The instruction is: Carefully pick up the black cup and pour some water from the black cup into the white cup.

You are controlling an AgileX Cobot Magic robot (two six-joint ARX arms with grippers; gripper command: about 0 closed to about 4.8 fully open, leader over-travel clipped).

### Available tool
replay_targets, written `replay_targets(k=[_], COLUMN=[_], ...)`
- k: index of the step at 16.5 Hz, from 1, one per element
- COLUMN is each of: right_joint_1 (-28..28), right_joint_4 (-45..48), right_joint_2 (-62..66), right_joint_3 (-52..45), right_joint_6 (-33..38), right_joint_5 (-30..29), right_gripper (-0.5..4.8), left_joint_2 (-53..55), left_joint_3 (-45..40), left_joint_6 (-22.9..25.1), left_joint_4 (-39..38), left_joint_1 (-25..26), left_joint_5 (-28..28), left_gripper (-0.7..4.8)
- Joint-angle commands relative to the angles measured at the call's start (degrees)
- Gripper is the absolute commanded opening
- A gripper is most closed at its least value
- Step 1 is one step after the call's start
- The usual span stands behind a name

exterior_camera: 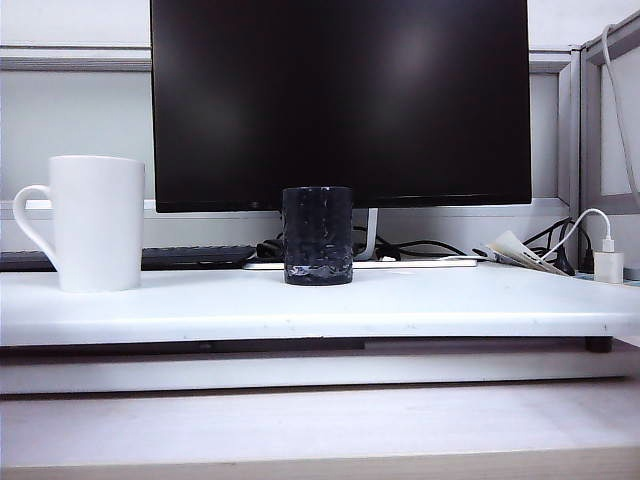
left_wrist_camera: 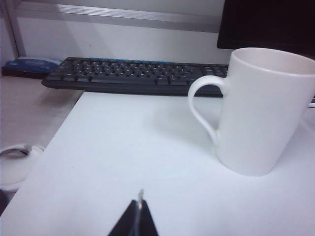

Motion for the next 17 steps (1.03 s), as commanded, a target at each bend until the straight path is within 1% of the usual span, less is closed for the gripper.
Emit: replay_targets(k=[1,8,9,10,11,12,13,14,15,16,17], right_joint_1=[0.07,0.04,0.07,0.07,0.04,0.04,0.04,0.02,0.04,0.04,0.02], right_joint_4=[0.96,0.85,1.31,1.81,2.05,2.08,2.14,2.34,1.60,-0.20,-1.42], right_joint_2=[-0.02,-0.02,-0.02,-0.02,-0.02,-0.02,-0.02,-0.02,0.11,0.83,1.77], right_joint_3=[-0.37,-0.35,0.46,2.10,3.52,6.36,8.31,11.54,14.69,17.75,20.13], right_joint_6=[-3.80,-4.11,-4.07,-3.98,-3.82,-4.37,-5.38,-8.13,-12.83,-16.33,-17.35], right_joint_5=[-0.33,-0.09,-1.16,-1.62,-1.60,-1.60,-1.57,-1.62,-1.84,-1.79,-1.42], right_gripper=[0.08,0.09,1.06,2.95,3.80,4.26,4.28,4.28,4.28,4.28,4.28], left_joint_2=[0.02,0.02,0.02,0.02,0.02,0.02,0.02,0.02,0.04,0.07,0.07], left_joint_3=[0.02,0.02,0.17,0.31,0.59,1.79,2.97,5.33,7.91,11.13,13.14], left_joint_6=[0.17,0.13,-0.24,-0.26,-0.28,-0.72,-1.73,-4.90,-8.59,-9.70,-9.29], left_joint_4=[0.79,0.79,1.14,2.45,3.32,3.80,3.74,3.69,3.61,2.71,1.84], left_joint_1=[0.11,0.11,0.11,0.11,0.11,0.11,0.11,0.11,0.11,0.11,0.11], left_joint_5=[0.17,0.20,0.35,0.39,0.39,0.61,0.92,2.14,4.52,8.20,9.90], left_gripper=[-0.05,0.01,2.08,4.34,4.79,4.79,4.79,4.79,4.79,4.79,4.79])
